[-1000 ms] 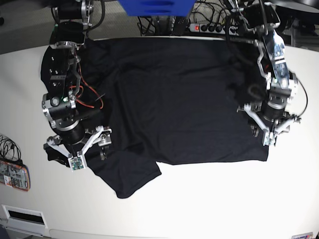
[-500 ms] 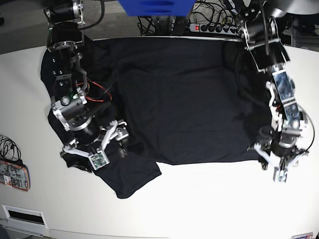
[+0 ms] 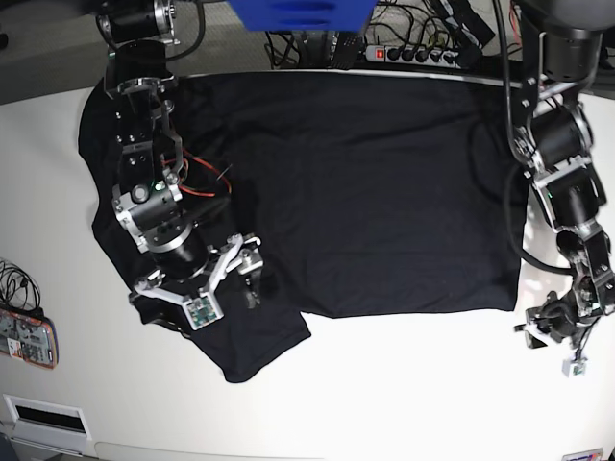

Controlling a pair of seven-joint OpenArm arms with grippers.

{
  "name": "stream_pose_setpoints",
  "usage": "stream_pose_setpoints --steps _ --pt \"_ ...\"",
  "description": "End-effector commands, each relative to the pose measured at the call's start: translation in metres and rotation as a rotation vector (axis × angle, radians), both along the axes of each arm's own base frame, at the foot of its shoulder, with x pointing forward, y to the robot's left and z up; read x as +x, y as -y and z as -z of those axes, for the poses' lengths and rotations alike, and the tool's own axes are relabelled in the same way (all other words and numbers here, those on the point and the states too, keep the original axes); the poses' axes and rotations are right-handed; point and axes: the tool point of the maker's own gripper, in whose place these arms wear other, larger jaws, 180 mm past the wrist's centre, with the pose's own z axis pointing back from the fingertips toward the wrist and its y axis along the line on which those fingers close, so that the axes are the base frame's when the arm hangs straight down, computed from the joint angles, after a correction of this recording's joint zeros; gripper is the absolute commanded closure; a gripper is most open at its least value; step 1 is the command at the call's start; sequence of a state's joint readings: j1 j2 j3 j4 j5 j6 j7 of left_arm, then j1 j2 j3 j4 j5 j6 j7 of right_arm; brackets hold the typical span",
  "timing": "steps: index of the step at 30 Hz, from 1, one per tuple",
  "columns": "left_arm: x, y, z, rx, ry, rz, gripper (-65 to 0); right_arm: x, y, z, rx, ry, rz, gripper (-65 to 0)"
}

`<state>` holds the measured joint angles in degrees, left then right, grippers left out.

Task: Fold the T-shirt properly
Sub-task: 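Release the shirt edge and move both grippers toward the shirt's middle, then lower both grippers and grasp the shirt's hem-side edge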

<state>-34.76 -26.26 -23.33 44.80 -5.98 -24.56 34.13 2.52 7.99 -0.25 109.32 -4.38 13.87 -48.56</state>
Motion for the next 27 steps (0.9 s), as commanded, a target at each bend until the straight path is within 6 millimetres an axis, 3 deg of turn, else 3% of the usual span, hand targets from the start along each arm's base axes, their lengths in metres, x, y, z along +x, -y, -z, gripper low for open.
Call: stream_pose_setpoints --steps 1,5,8,13,21,23,27 --pt "0.012 -0.006 -0.018 -0.012 0.061 -0.004 -28.6 0.006 -0.001 -0.017 0.016 0.057 -0.007 -62.1" --pt "0.008 -0.004 0.005 -0.048 0.065 -0.018 -28.6 0.006 -0.001 -0.017 0.016 0.057 -0.007 -62.1" --pt "-0.007 0.014 0.047 -0.059 -0.031 0.026 -28.6 0.006 -0.001 -0.017 0.016 0.057 -0.007 -62.1" --pt "-0.024 0.024 0.086 -0.101 -0.057 0.015 -28.6 0.006 0.000 -0.017 0.017 0.058 -0.002 -62.1" --pt "-0.037 0.023 0.098 -0.100 -0.080 0.007 -28.5 0.005 0.000 -0.017 0.018 0.059 -0.002 -62.1" --pt "-0.048 0.026 0.110 -0.101 -0.110 0.011 -28.5 0.005 0.000 -0.017 0.018 0.059 -0.002 -62.1" --pt "-0.063 0.057 0.134 -0.137 -0.170 0.048 -28.4 0.005 -0.001 -0.017 0.018 0.059 -0.005 -62.1"
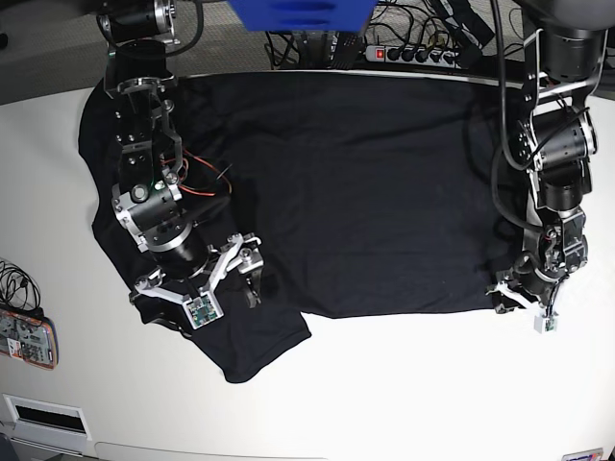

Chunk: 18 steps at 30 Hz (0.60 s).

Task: Fold the T-shirt properly
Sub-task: 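Lower both grippers and grasp the shirt's hem-side edge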

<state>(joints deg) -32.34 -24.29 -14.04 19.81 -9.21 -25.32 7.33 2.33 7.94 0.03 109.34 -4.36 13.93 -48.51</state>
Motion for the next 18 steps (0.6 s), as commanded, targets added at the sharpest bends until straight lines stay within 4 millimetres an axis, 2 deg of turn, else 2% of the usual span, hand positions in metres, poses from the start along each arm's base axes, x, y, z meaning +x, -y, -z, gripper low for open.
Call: stream_pose_setpoints --steps 1,3,8,10,15,18 --pt "-0.030 0.009 0.029 0.021 -0.180 0.058 -28.4 0.006 -0.003 -0.018 0.016 0.060 -0.009 -62.1" --pt "-0.030 0.025 0.031 0.016 -0.201 0.090 -28.4 0.006 -0.002 -0.018 0.016 0.061 -0.008 -62.1" --pt "-0.026 0.025 0.015 0.072 -0.193 0.136 -26.9 0.006 -0.001 -0.018 0.016 0.061 -0.005 -62.1" --pt "-0.023 0.024 0.008 0.089 -0.192 0.147 -21.9 0.006 -0.001 -0.018 0.016 0.061 -0.005 -62.1" --pt "-0.023 0.024 0.005 0.101 -0.205 0.155 -0.8 0.006 -0.001 -0.018 0.016 0.061 -0.005 -62.1" --pt "-0.023 0.024 0.005 0.101 -0.205 0.155 0.0 0.006 -0.001 -0.017 0.017 0.058 -0.005 -62.1"
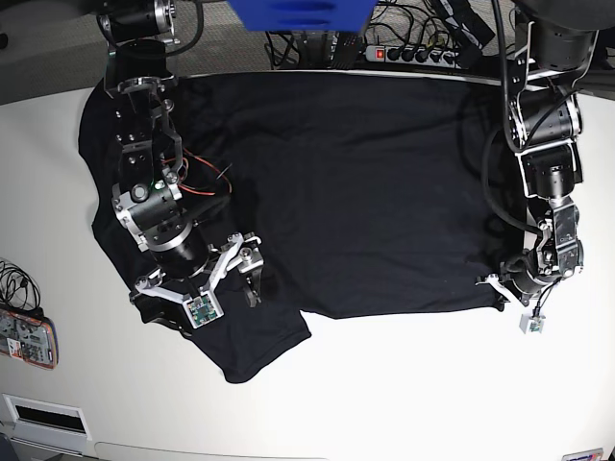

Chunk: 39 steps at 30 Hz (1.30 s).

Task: Fold the T-shirt properly
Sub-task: 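Lower both grippers and grasp the shirt's hem-side edge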

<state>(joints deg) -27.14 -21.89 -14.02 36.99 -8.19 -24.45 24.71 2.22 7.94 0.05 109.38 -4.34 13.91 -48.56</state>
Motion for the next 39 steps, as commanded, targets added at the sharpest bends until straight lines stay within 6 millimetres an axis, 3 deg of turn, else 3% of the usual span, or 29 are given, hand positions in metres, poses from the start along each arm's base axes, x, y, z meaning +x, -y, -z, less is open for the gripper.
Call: stream_pose_setpoints --steps 1,4,8,14,21,28,30,34,39 --pt "-0.011 0.001 0.009 0.021 -0.079 0.031 0.0 0.007 -0.001 -0.018 0.017 0.060 -0.005 -62.1" --pt "-0.011 0.000 0.009 0.022 -0.079 0.031 0.0 0.009 -0.001 -0.014 0.018 0.049 -0.003 -62.1" --pt "-0.012 0.000 0.009 0.022 -0.081 0.031 0.0 0.018 0.015 0.017 0.012 -0.038 0.041 -62.1" --pt "-0.013 0.000 0.010 0.022 -0.082 0.031 0.0 0.068 0.049 0.008 0.036 -0.037 0.141 -62.1" --pt "-0.019 0.001 0.013 0.028 -0.084 0.036 0.0 0.115 0.074 0.021 0.103 -0.117 0.230 -62.1" --pt "-0.015 0.002 0.009 0.034 -0.069 0.040 0.0 0.181 0.094 0.022 0.330 -0.097 0.325 -62.1" --pt "-0.016 0.001 0.009 0.035 -0.069 0.039 0.0 0.185 0.095 0.037 0.382 -0.119 0.346 -62.1" --pt "-0.015 0.000 0.008 0.037 -0.067 0.039 0.0 0.174 0.088 0.080 0.444 -0.159 0.369 -62.1" --pt "-0.015 0.000 0.008 0.038 -0.066 0.039 0.0 0.158 0.079 0.118 0.508 -0.158 0.396 -62.1"
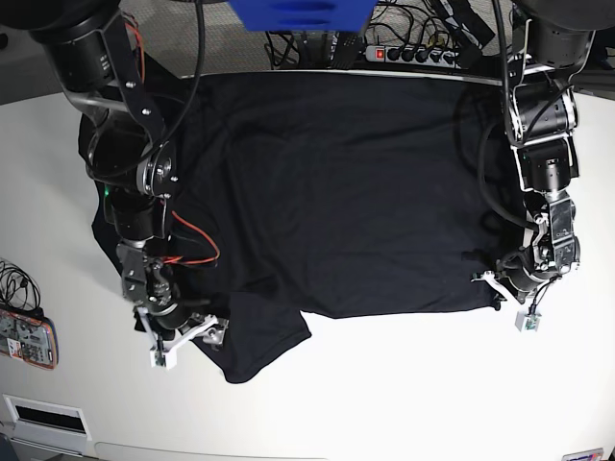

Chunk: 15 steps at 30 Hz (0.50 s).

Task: Fold the T-shirt properly
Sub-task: 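Lower both grippers and grasp the shirt's hem-side edge, then lift the hem edge with both grippers and fold it toward the collar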

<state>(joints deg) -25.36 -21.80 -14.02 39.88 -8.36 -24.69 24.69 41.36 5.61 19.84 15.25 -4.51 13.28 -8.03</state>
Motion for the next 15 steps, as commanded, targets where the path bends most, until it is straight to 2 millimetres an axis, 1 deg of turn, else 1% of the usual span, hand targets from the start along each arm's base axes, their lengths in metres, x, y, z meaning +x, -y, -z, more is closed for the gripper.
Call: stream_pose_setpoints --steps 1,4,10,12,13,14,15 --pt "-0.012 -0.001 0.010 0.027 -0.084 0.026 0.0 0.018 0.003 -0.023 0.013 0.075 0.018 -62.1" --pt "-0.012 0.000 0.011 0.024 -0.083 0.026 0.0 0.009 -0.001 -0.009 0.032 0.063 0.030 -62.1" --pt "-0.011 0.002 0.010 0.017 -0.079 0.025 0.0 0.005 -0.003 -0.003 0.027 0.042 0.019 -62.1" --pt "-0.011 0.004 0.010 0.015 -0.079 0.026 0.0 0.000 -0.008 0.005 -0.030 -0.001 -0.044 -62.1" --pt "-0.011 0.007 0.011 0.011 -0.080 0.030 0.0 -0.006 -0.013 0.012 -0.099 -0.035 -0.113 -62.1" --pt "-0.011 0.008 0.012 0.012 -0.082 0.032 0.0 -0.010 -0.020 0.018 -0.166 -0.064 -0.183 -62.1" --pt "-0.011 0.009 0.012 0.011 -0.082 0.032 0.0 -0.016 -0.034 0.025 -0.219 -0.087 -0.256 -62.1"
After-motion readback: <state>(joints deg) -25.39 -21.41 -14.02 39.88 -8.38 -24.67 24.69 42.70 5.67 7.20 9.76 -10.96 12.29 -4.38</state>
